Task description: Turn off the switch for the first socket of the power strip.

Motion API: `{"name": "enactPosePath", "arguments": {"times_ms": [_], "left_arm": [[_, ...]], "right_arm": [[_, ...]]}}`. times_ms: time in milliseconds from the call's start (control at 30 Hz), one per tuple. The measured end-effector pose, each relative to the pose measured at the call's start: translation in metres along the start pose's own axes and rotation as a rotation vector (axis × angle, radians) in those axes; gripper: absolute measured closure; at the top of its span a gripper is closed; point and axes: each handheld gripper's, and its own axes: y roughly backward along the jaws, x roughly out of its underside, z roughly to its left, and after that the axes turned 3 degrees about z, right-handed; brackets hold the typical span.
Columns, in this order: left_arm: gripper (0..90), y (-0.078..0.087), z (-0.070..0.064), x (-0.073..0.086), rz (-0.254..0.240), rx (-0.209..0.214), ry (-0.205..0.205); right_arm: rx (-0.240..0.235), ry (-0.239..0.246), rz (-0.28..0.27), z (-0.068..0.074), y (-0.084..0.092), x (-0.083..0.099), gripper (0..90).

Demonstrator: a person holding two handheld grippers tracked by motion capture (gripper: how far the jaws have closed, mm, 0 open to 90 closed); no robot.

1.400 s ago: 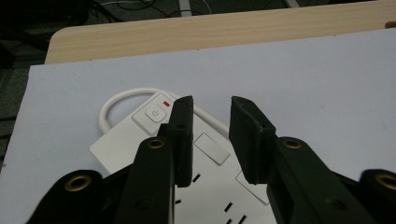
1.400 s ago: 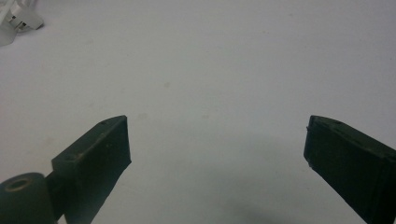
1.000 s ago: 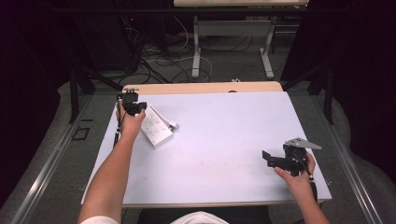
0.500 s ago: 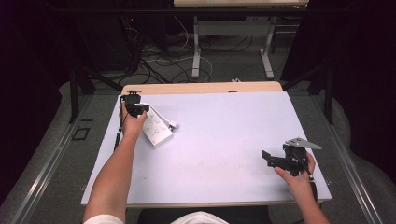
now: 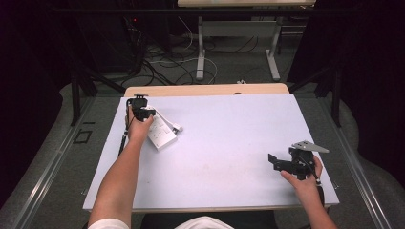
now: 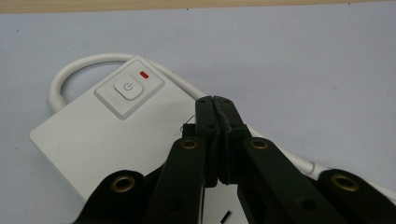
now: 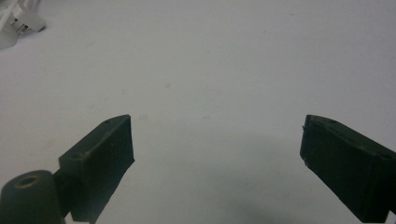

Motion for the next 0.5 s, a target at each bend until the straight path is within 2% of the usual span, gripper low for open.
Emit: {"name": "enactPosePath", "arguments": {"times_ms": [200, 467, 500], "left_arm": [[90.0, -0.0039, -0.0024, 0.0010, 0.015, -0.003, -0.002], [90.0, -0.0074, -0.0044, 0.0026, 0.012, -0.007, -0.006], [90.0, -0.0066, -0.0043, 0.0022, 0.030, -0.003, -0.009]], "right_arm": [[-0.001, -0.001, 0.001, -0.0002, -0.0001, 0.0001, 9.5], [-0.001, 0.003, 0.003, -0.0007, -0.0007, 0.0002, 10.6], [-0.001, 0.003, 0.003, -0.0007, -0.0007, 0.0002, 10.6]]}}
